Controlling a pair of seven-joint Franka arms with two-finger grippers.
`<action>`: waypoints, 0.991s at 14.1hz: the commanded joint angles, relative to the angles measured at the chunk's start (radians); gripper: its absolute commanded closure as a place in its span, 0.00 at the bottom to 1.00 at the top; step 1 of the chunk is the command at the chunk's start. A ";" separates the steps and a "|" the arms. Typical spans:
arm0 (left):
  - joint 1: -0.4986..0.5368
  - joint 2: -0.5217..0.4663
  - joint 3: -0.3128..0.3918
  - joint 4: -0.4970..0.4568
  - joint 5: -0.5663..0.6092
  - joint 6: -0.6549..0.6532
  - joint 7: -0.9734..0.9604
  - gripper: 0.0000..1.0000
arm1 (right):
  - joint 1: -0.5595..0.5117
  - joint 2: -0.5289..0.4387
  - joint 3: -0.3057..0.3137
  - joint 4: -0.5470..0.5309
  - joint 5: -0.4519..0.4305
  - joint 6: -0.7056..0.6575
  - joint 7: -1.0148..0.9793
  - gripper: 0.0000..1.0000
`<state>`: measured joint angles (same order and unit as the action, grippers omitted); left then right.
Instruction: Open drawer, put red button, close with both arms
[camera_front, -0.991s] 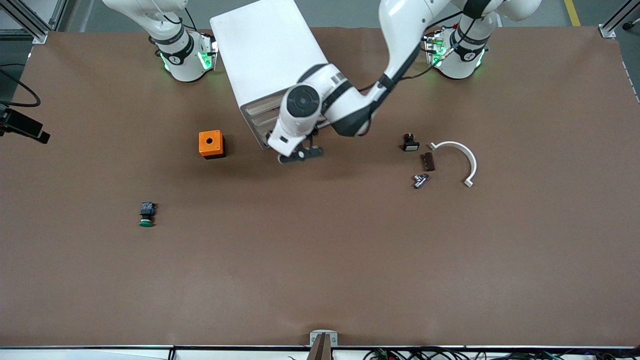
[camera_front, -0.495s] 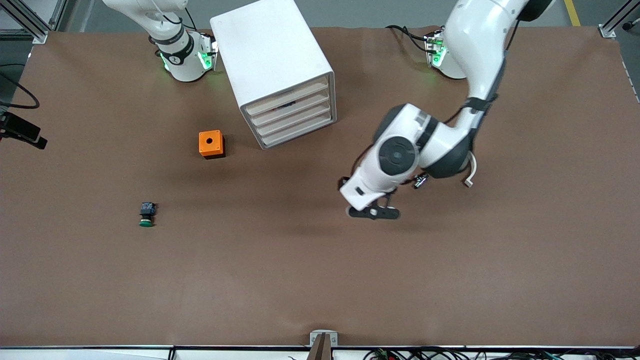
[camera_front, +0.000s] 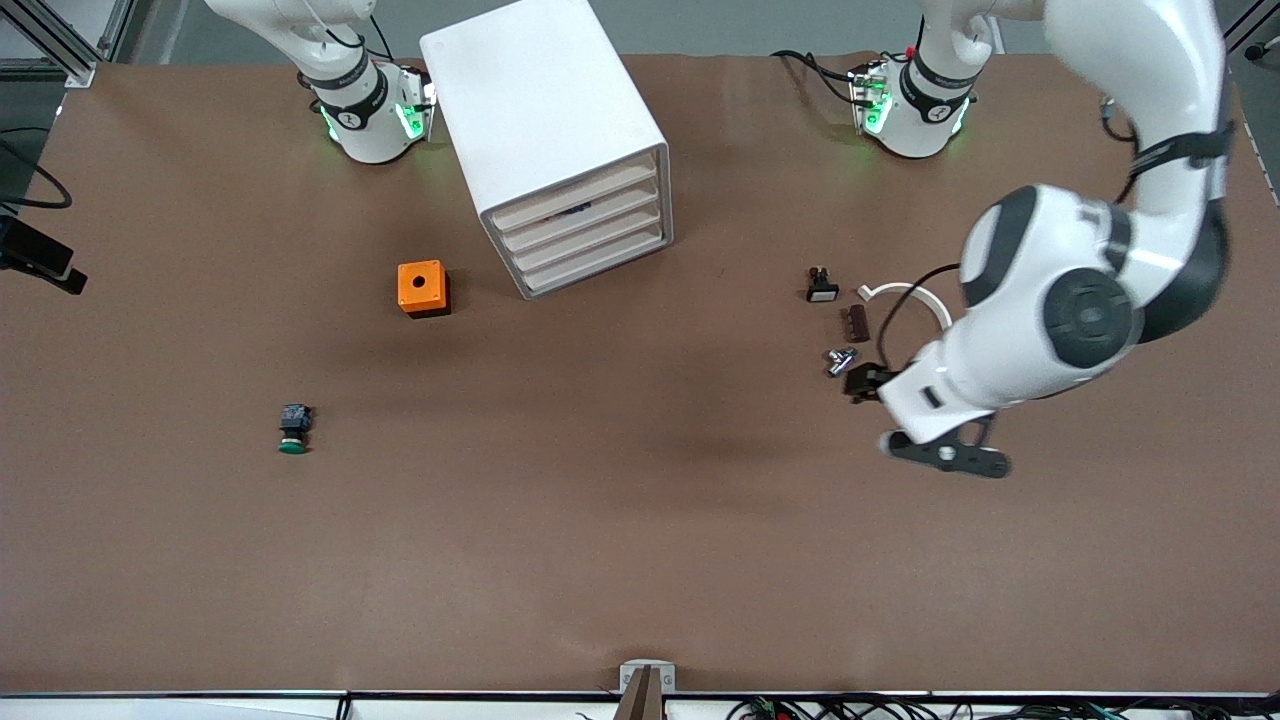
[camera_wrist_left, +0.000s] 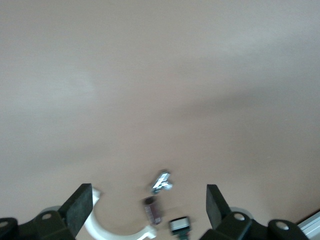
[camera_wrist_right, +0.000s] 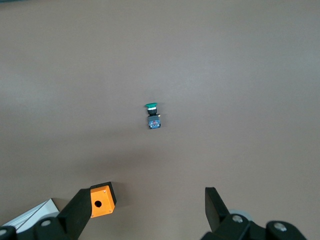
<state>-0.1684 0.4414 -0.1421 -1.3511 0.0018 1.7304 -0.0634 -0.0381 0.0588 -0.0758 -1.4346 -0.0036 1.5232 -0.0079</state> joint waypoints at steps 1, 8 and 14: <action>0.018 -0.124 0.048 -0.062 0.075 -0.041 0.050 0.00 | -0.019 -0.004 0.016 0.003 -0.007 0.002 -0.012 0.00; 0.119 -0.321 0.099 -0.104 0.075 -0.158 0.062 0.00 | -0.019 -0.004 0.016 0.010 -0.009 0.002 -0.012 0.00; 0.142 -0.480 0.036 -0.241 -0.008 -0.183 -0.102 0.00 | -0.020 -0.004 0.016 0.010 -0.009 0.002 -0.012 0.00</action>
<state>-0.0459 0.0163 -0.0861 -1.5303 0.0357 1.5467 -0.1243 -0.0386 0.0588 -0.0758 -1.4318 -0.0036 1.5258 -0.0080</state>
